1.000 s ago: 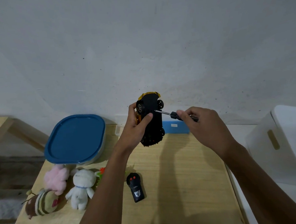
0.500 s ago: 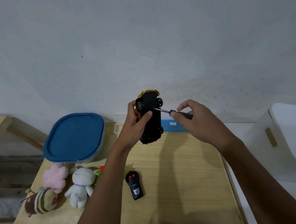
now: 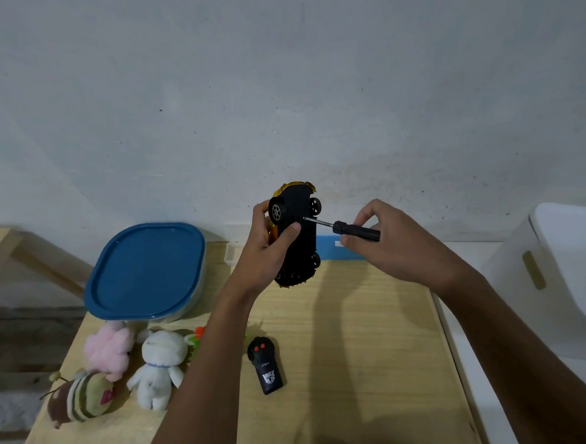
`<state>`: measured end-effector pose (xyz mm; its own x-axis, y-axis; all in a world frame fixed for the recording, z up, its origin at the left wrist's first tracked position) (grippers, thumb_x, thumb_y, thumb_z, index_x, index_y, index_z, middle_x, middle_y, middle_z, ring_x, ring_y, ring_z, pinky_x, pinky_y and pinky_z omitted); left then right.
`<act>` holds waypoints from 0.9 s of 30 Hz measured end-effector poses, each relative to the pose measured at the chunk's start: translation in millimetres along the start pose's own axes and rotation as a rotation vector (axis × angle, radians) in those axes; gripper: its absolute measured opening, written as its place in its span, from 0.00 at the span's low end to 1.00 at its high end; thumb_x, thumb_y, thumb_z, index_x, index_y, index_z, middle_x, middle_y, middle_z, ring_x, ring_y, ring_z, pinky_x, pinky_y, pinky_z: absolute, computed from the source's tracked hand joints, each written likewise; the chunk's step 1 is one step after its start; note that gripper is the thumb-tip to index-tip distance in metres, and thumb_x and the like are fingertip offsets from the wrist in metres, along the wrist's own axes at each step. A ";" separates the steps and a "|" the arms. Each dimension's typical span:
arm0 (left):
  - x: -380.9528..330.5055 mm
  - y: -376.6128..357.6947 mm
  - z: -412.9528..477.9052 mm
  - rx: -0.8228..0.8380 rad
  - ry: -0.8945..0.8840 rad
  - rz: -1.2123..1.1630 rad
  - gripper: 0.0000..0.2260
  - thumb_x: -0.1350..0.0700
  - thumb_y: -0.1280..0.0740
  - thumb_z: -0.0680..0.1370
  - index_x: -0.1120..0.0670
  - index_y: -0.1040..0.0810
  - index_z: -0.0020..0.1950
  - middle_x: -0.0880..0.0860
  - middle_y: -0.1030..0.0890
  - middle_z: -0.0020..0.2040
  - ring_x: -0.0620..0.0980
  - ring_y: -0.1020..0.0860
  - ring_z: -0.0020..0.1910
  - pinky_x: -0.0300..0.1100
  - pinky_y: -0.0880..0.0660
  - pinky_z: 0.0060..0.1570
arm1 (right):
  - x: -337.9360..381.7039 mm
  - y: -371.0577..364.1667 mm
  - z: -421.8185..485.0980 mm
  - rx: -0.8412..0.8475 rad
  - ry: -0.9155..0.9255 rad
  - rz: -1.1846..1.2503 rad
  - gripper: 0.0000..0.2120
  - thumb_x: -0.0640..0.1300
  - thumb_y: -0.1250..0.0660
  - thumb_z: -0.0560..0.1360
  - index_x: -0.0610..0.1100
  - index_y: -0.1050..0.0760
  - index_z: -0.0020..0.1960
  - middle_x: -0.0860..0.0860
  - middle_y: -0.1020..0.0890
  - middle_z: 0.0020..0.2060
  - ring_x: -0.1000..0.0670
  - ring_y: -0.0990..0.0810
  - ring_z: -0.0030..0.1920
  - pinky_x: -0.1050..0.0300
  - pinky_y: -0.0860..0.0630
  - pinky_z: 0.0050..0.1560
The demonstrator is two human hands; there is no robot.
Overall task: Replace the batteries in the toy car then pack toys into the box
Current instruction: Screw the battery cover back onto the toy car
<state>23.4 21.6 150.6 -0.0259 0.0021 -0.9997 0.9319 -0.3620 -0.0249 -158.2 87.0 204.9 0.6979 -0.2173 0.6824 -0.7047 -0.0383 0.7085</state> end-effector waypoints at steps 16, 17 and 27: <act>6.4 -2.9 -1.9 0.010 0.026 0.025 0.17 0.55 0.36 0.82 0.48 0.37 0.68 0.55 0.22 0.58 0.48 0.18 0.54 0.43 0.19 0.49 | -3.1 0.5 -0.6 -0.014 0.032 -0.008 0.09 0.55 0.31 0.75 0.52 0.28 0.49 0.50 0.17 0.39 0.58 0.25 0.30 0.59 0.29 0.33; 6.4 -3.2 -2.5 0.011 0.030 0.027 0.17 0.55 0.36 0.82 0.48 0.37 0.68 0.54 0.22 0.57 0.48 0.18 0.54 0.41 0.20 0.48 | -2.5 5.1 -0.1 -0.066 0.047 -0.025 0.09 0.56 0.32 0.75 0.52 0.26 0.47 0.52 0.17 0.40 0.58 0.23 0.33 0.58 0.27 0.36; 8.9 -4.0 -1.0 0.020 0.033 0.028 0.17 0.55 0.36 0.82 0.48 0.37 0.68 0.55 0.23 0.58 0.49 0.19 0.55 0.43 0.20 0.49 | -2.1 -2.9 -3.6 -0.021 -0.033 0.024 0.13 0.57 0.33 0.76 0.52 0.30 0.54 0.51 0.19 0.40 0.55 0.24 0.31 0.60 0.30 0.32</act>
<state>19.7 24.0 141.8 0.0127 0.0222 -0.9997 0.9247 -0.3806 0.0033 -157.2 91.1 202.1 0.6763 -0.2497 0.6930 -0.7179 -0.0126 0.6960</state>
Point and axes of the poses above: each hand's wrist, its own z-axis towards the middle knuckle, its own y-axis out of the back of the hand, x = y × z, the point moved 7 cm from there along z, towards the middle knuckle
